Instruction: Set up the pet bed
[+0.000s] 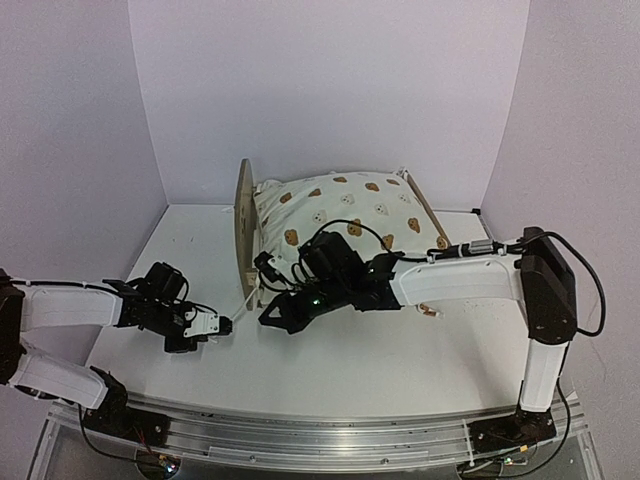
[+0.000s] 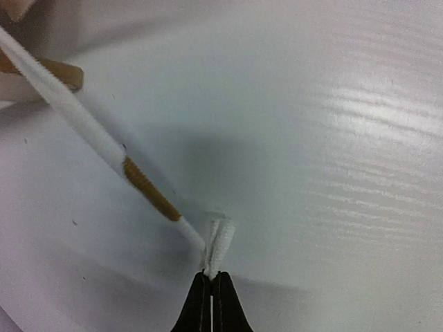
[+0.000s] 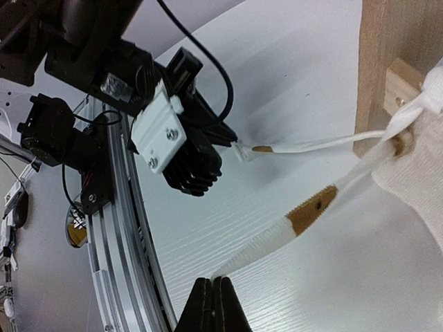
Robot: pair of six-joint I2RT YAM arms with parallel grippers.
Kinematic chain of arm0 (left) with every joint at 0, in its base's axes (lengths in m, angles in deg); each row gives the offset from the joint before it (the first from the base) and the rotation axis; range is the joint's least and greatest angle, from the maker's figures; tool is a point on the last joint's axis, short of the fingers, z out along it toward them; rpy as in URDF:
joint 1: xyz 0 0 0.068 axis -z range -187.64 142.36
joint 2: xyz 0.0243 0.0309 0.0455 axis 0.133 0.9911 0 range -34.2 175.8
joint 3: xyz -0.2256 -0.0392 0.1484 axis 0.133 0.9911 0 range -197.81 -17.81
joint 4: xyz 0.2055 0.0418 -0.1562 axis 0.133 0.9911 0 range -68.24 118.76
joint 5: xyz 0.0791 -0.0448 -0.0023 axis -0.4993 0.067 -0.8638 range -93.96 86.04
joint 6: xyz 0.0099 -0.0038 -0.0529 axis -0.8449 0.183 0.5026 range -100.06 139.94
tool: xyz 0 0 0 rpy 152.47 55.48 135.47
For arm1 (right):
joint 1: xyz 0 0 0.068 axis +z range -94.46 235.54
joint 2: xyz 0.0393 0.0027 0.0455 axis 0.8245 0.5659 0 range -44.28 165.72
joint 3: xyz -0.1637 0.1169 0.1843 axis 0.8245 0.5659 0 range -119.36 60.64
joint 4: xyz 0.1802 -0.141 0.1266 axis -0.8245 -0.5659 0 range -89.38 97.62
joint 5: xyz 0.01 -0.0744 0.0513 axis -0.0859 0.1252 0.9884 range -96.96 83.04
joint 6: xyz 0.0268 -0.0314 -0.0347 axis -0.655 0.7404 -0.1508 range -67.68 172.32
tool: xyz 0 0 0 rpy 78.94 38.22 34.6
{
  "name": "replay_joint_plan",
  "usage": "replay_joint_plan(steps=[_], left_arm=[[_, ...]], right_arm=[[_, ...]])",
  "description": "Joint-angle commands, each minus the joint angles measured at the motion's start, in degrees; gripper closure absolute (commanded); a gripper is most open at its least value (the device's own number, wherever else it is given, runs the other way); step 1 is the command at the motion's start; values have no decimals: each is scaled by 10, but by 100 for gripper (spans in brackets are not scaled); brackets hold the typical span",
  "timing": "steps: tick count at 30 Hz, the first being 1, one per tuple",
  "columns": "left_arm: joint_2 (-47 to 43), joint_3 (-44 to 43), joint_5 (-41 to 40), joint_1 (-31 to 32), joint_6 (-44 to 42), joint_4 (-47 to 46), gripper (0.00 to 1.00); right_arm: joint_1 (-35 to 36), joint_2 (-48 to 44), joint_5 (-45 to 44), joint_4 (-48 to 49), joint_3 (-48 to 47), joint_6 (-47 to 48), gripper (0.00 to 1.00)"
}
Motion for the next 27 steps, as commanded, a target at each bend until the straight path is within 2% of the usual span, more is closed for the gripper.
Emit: replay_joint_plan(steps=[1,5,11,19,27], left_arm=[[22,34,-63,-18,-26,-66,100],[28,44,-63,-18,-30,-82,100],[9,50,-61,-18,-47,-78,100],[-48,112,-54,-17,-117,-79,100],[-138,176,-47,-17,-184,-32,100]], right_arm=[[-5,-49,-74,9,-98,45,100],[-26,-13,-135,3,-191,78,100],[-76,48,-223,46,-264,53,100],[-126,134,-263,74,-398,62,100],[-157,153,-268,77,-405,43,100]])
